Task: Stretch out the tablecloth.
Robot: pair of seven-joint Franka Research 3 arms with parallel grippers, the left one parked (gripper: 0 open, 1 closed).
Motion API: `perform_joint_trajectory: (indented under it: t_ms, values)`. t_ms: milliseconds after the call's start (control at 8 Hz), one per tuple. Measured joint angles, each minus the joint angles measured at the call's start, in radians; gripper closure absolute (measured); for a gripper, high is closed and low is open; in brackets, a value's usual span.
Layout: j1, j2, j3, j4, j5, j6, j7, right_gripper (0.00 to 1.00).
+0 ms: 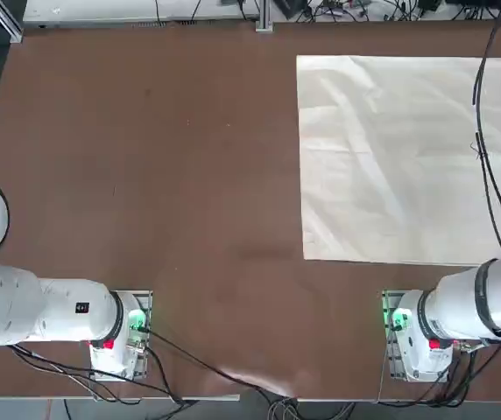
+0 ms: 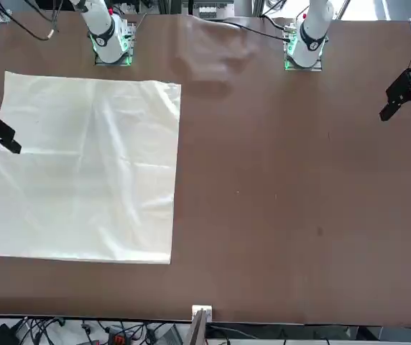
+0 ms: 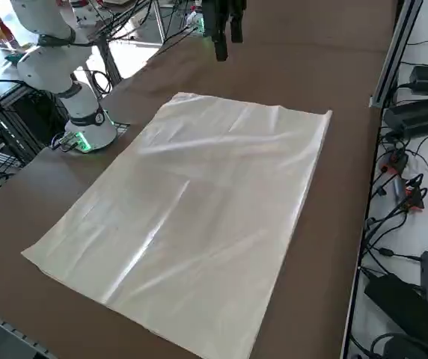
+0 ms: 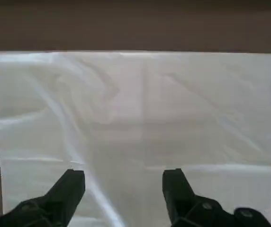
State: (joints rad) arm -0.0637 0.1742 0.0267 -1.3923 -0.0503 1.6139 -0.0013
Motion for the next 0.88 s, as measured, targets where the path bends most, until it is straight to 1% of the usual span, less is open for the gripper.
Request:
perform_joint_trajectory:
  t_ms: [375,625,875]
  values:
    - [-0.001,-0.081,-0.002,-0.139,0.074,0.031,0.057,0.0]
    - [0.001,-0.11,0.007,-0.166,0.077,0.032,0.074,0.0]
    - [0.001,-0.116,0.008,-0.167,0.077,0.033,0.075,0.0]
